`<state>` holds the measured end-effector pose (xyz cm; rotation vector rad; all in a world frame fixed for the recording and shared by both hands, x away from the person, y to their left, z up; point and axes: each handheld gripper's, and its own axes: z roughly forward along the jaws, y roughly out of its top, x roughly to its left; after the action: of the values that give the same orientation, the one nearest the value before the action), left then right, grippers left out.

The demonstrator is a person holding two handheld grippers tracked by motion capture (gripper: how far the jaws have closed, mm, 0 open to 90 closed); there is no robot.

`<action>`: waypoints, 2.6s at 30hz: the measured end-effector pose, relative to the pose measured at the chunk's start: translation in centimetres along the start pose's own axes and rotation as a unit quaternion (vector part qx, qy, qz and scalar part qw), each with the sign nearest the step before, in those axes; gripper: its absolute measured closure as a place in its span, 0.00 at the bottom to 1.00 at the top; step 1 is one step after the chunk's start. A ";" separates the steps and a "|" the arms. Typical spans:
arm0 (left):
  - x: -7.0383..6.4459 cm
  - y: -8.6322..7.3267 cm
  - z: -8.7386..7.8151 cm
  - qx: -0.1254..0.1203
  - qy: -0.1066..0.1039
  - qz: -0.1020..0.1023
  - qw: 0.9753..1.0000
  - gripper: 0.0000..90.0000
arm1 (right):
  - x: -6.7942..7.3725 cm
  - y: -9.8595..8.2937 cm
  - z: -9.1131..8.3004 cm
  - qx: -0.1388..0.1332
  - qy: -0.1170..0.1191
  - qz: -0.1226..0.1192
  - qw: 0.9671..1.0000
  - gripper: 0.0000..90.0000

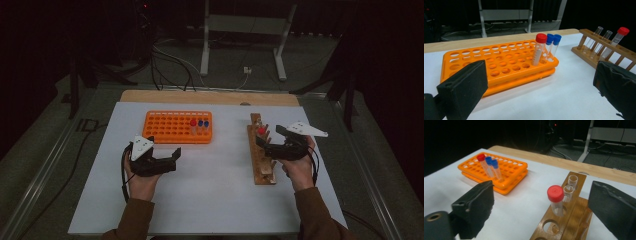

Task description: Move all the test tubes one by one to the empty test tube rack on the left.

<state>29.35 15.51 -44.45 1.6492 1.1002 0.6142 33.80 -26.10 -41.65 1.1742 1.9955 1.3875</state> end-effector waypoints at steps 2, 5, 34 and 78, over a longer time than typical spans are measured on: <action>0.0 0.0 0.0 0.001 0.000 0.000 1.000 0.00 | -0.1 0.0 0.7 0.008 -0.005 -0.004 1.000 0.14; 0.1 0.1 0.0 -0.001 -0.005 -0.007 1.000 0.00 | -0.2 -0.1 1.8 0.024 -0.019 -0.013 0.999 0.19; 0.3 0.3 -0.2 -0.006 -0.006 -0.012 1.000 0.00 | -1.0 -1.2 4.4 0.060 -0.088 -0.004 0.994 0.79; -1.7 -0.2 1.0 -0.019 -0.038 0.017 0.999 0.01 | 1.7 2.6 -0.6 -0.013 -0.033 -0.032 0.999 0.79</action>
<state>29.33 13.52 -44.75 1.6489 1.0015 0.5850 33.44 -24.68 -38.85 1.1205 1.9466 1.3230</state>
